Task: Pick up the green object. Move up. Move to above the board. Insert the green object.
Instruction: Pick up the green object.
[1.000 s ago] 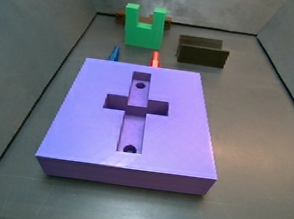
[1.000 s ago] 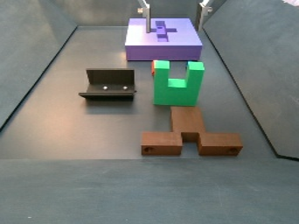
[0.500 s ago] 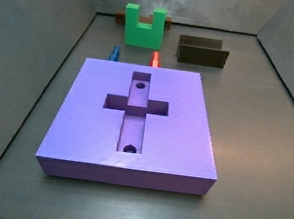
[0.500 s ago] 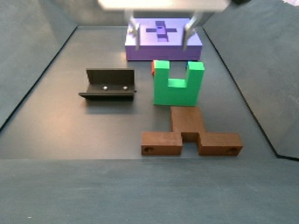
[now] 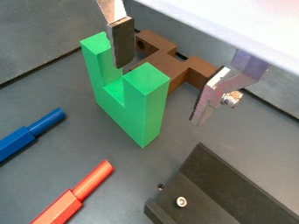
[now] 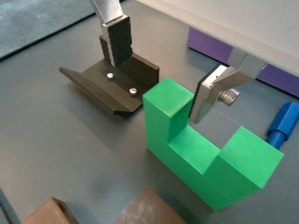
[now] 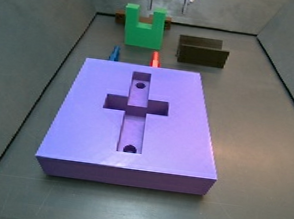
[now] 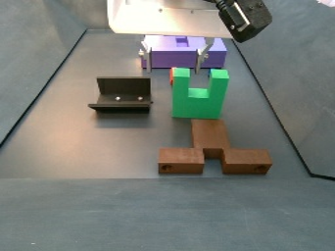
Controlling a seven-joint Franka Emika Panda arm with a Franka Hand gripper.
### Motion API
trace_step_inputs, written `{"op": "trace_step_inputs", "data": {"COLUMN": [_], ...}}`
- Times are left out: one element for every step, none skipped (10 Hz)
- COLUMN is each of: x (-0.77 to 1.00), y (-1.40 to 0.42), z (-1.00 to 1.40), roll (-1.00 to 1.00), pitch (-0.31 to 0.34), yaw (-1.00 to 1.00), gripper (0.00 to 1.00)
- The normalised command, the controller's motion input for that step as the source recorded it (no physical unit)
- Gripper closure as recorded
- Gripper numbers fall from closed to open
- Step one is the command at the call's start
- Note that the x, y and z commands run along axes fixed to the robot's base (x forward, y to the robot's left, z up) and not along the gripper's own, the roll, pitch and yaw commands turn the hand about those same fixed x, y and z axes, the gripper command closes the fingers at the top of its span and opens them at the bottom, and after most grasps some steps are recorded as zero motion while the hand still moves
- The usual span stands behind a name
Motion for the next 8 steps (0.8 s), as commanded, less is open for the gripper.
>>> {"op": "trace_step_inputs", "data": {"x": [0.0, 0.0, 0.0, 0.0, 0.0, 0.06, 0.08, 0.0], "y": [0.0, 0.0, 0.0, 0.03, 0.07, 0.1, 0.01, 0.0], "z": [-0.4, -0.42, -0.39, -0.31, -0.17, -0.1, -0.07, 0.0], "roll": [0.0, 0.0, 0.0, 0.01, 0.01, 0.02, 0.01, 0.0], "pitch": [-0.127, -0.131, -0.1, -0.026, 0.0, 0.067, 0.059, 0.0], "yaw": [0.0, 0.0, 0.0, 0.0, -0.11, -0.19, -0.17, 0.0], "gripper": [0.0, 0.0, 0.0, 0.0, 0.0, 0.0, 0.0, 0.0]}}
